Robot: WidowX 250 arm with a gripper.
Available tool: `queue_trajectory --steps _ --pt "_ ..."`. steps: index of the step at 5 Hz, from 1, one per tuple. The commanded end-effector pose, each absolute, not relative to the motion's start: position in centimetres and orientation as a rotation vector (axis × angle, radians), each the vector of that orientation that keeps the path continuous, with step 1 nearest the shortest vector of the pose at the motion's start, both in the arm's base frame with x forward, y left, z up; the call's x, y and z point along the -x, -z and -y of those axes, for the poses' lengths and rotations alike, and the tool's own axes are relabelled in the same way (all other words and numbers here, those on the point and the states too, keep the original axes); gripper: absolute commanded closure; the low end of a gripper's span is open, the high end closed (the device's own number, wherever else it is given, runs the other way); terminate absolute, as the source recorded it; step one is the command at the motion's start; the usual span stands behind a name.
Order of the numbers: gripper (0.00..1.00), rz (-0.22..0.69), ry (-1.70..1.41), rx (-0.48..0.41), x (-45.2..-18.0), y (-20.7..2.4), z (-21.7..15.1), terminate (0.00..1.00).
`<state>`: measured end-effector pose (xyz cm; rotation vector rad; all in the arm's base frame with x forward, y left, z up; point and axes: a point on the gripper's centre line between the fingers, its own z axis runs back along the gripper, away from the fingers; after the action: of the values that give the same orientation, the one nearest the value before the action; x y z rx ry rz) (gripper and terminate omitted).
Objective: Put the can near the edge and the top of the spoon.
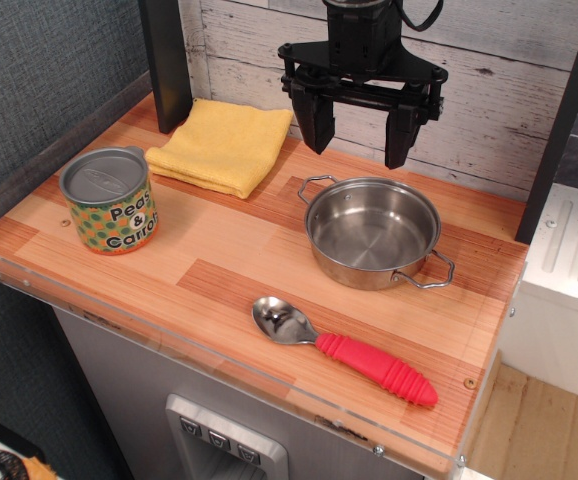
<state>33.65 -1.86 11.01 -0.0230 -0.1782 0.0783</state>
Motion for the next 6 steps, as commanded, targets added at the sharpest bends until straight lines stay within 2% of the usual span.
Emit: queue_trajectory --steps 1,4,5,6 --pt "0.0 0.178 -0.078 0.023 -33.6 -11.0 1.9 0.0" --pt "0.0 0.178 -0.271 -0.116 -33.1 -9.8 -8.3 0.0" --pt "0.0 0.22 -0.338 -0.186 -33.0 -9.6 -12.3 0.0" --pt "0.0 0.236 -0.363 -0.212 -32.6 -9.2 -15.2 0.0"
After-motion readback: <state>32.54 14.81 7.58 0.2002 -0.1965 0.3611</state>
